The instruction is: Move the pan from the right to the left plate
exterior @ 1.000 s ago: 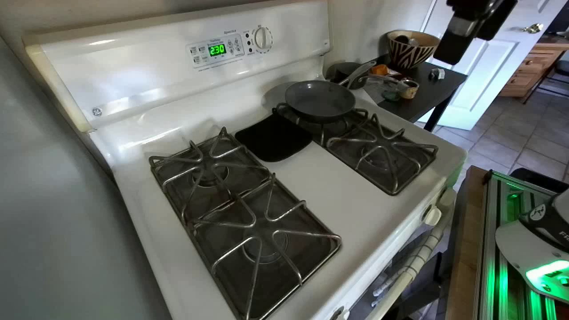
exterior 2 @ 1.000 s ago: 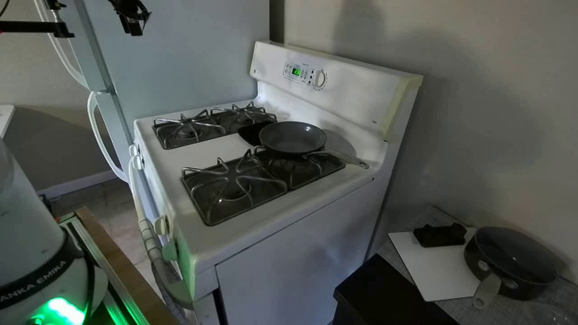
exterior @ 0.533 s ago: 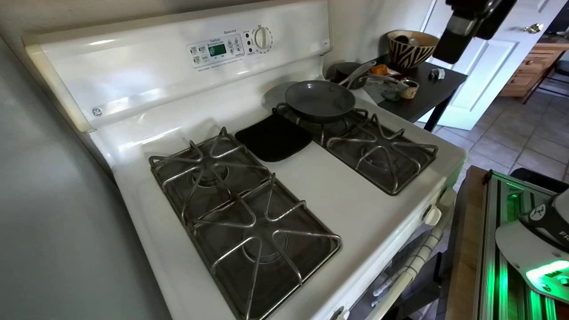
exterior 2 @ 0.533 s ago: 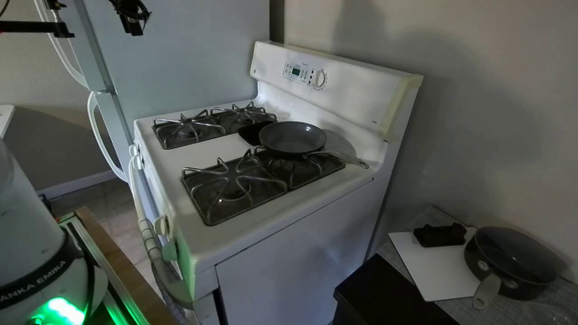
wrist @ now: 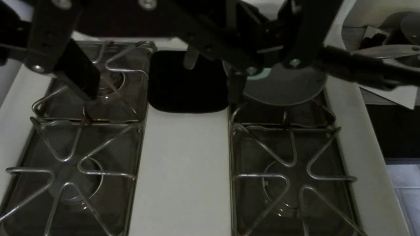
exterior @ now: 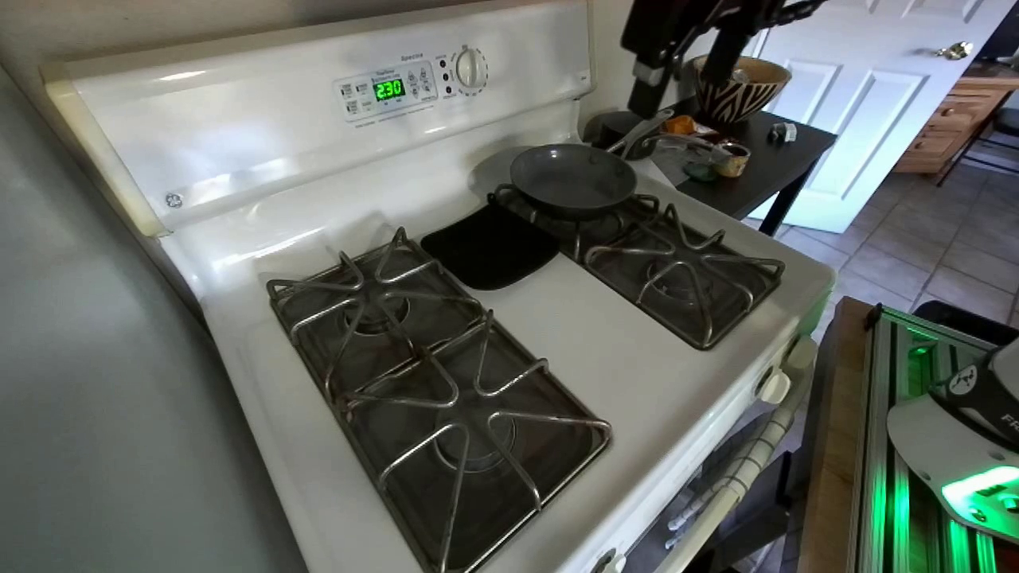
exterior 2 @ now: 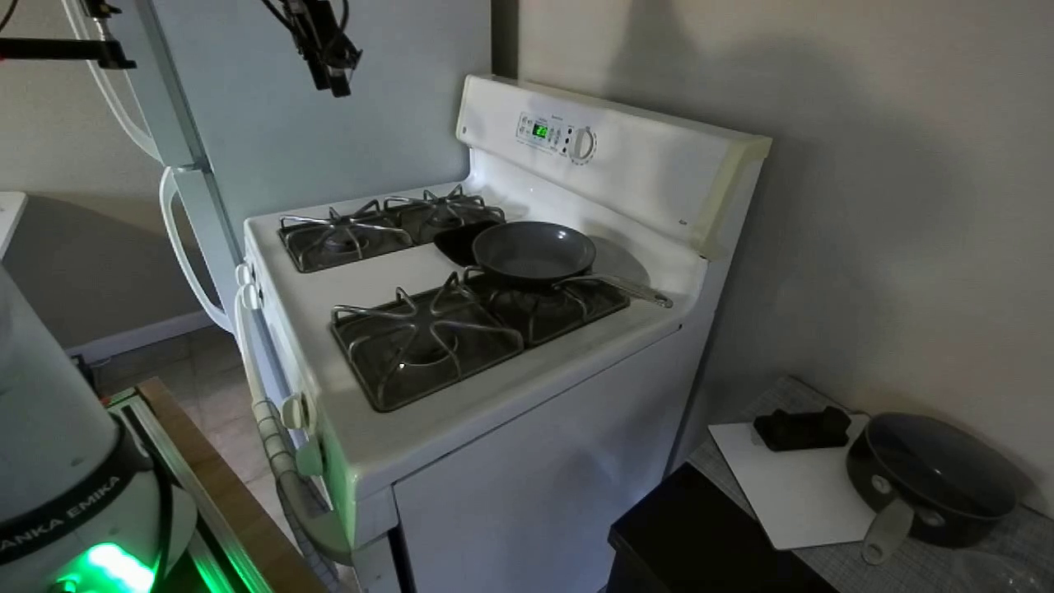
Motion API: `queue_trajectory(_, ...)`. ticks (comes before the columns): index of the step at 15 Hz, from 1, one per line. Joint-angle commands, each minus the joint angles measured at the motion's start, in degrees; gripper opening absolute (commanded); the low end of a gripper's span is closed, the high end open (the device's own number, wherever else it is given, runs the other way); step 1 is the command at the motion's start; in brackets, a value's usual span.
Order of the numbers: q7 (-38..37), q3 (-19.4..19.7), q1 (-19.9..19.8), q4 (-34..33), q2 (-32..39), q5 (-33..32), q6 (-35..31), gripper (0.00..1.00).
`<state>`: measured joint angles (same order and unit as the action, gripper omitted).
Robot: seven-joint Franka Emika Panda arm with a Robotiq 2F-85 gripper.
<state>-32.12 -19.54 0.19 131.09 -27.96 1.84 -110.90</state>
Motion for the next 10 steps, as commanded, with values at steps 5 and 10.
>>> queue_trajectory(5, 17.1, 6.4, 2.0, -5.7, 17.0, -3.5, -6.3, 1.0)
queue_trajectory(10, 20.2, 9.6, 1.3, -7.9, 25.3, -10.9, -19.3, 1.0)
